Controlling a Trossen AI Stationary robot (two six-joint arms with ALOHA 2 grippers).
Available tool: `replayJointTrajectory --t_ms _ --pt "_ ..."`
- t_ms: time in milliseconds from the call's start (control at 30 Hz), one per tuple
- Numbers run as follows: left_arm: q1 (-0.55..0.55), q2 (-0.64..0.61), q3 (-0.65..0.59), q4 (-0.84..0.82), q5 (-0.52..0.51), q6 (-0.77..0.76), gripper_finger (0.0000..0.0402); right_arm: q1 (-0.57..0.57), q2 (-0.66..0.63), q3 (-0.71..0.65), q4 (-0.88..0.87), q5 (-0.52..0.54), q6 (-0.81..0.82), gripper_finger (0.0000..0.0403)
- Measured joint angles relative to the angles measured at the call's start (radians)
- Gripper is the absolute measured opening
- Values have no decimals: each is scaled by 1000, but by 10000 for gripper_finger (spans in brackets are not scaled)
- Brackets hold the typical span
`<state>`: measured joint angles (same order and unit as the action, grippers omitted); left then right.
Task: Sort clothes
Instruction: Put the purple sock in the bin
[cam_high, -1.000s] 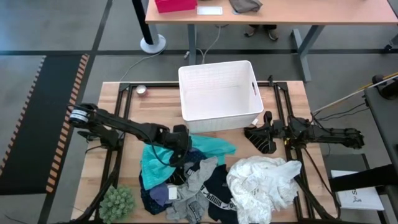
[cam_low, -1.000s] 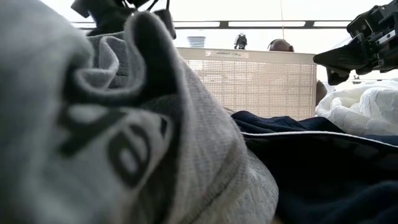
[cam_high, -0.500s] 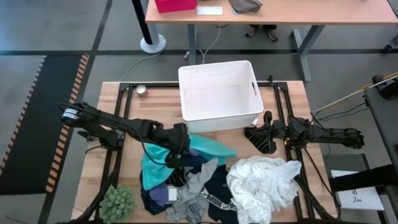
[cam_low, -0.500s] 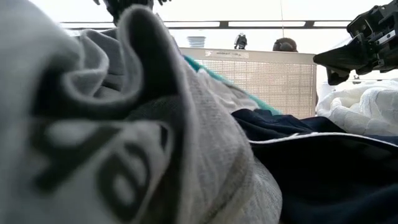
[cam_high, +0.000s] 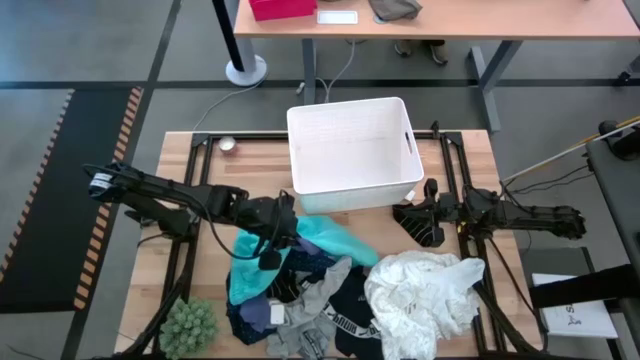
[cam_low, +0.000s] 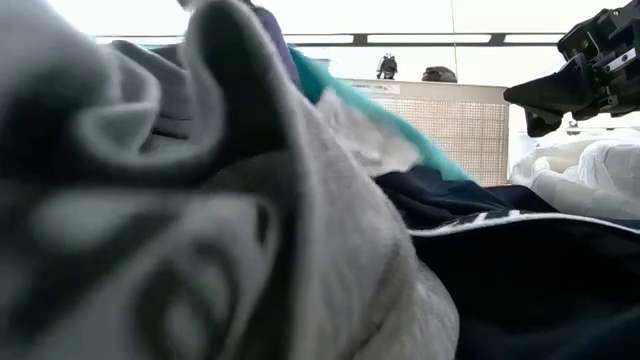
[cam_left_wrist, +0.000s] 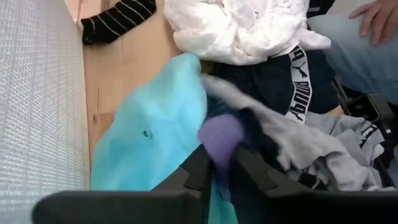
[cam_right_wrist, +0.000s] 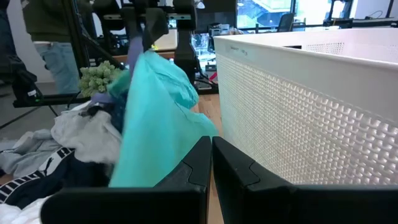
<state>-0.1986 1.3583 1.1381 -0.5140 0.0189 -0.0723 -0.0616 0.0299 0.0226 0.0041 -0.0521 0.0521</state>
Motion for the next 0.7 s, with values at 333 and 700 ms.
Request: replayJointTrajectory --t_ms 333,700 --pt "-23 70 0 43 27 84 145 0 0 0 0 0 0 0" --pt "-16 170 -2 51 -166 30 217 0 0 0 0 0 0 0"
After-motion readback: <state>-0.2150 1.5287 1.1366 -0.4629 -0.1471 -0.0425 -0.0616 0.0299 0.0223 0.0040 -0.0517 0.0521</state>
